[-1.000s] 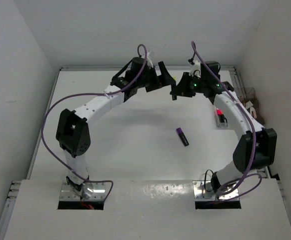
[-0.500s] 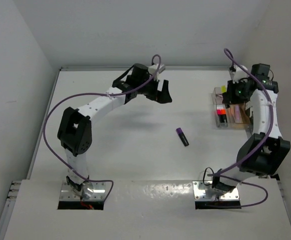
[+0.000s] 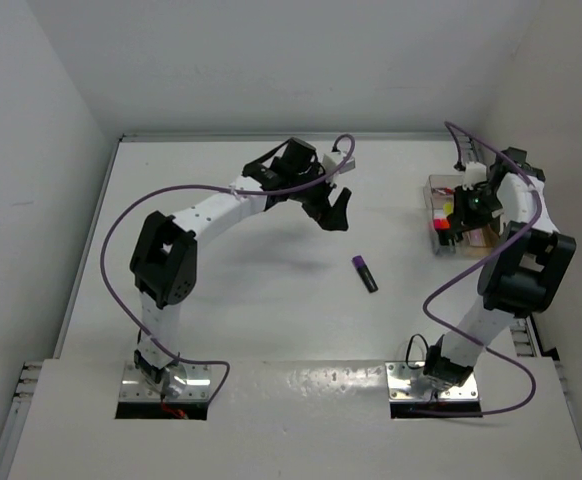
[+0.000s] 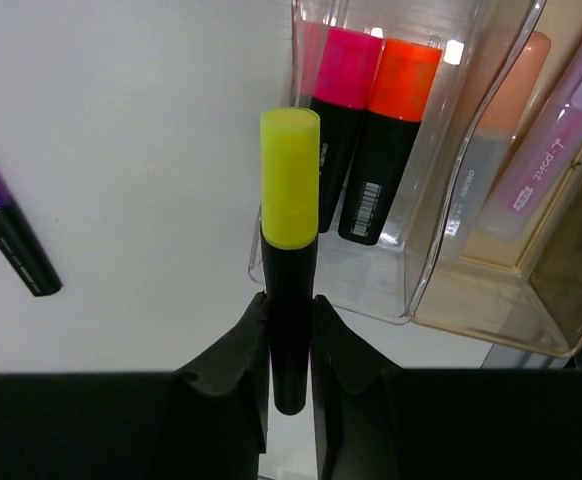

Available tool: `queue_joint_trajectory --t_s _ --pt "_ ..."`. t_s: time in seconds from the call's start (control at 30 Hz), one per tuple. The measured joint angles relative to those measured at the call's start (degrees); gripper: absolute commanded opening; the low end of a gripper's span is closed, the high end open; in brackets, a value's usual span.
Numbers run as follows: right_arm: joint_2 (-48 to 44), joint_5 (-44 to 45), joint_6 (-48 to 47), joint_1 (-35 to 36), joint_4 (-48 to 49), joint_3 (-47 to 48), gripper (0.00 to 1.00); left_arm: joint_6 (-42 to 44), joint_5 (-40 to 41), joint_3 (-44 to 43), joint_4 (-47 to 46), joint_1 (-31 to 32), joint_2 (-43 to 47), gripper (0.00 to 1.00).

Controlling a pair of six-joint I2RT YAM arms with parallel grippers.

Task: Sort the stationery into containers
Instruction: Place the stationery into the container

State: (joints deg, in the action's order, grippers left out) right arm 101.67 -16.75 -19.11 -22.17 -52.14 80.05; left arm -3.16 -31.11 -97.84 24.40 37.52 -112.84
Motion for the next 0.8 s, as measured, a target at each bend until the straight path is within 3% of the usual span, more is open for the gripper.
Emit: queue_joint_trajectory --t_s 0.03,0.07,0.2,0.37,0.53,0.8 --pt "0.4 0.3 0.0 0.2 0.3 -0.1 0.25 1.1 -0.8 -0.2 0.2 0.0 -0.1 0.94" --pt "0.9 0.7 0.0 0.3 0.7 -0.2 0.37 2.3 -1.7 -0.4 0.4 0.0 -0.3 0.92" --pt "2.4 1.7 0.5 0.6 2.0 -0.2 0.46 8.0 -5.7 -4.4 3.9 0.1 -3.5 0.83" --pt "3.2 1.8 1.4 0.9 3.1 -0.1 0.46 16.9 -10.7 -12.9 10.5 0.3 -11.2 0.8" --pt "2.7 -0.5 4.5 0.1 3.4 1.5 0.46 28.5 -12.0 -13.3 15.2 1.5 -13.1 0.74" --pt "-8.9 -10.2 13.5 -6.0 3.6 1.6 0.48 54.4 -9.5 -13.5 19.5 8.0 -13.5 0.69"
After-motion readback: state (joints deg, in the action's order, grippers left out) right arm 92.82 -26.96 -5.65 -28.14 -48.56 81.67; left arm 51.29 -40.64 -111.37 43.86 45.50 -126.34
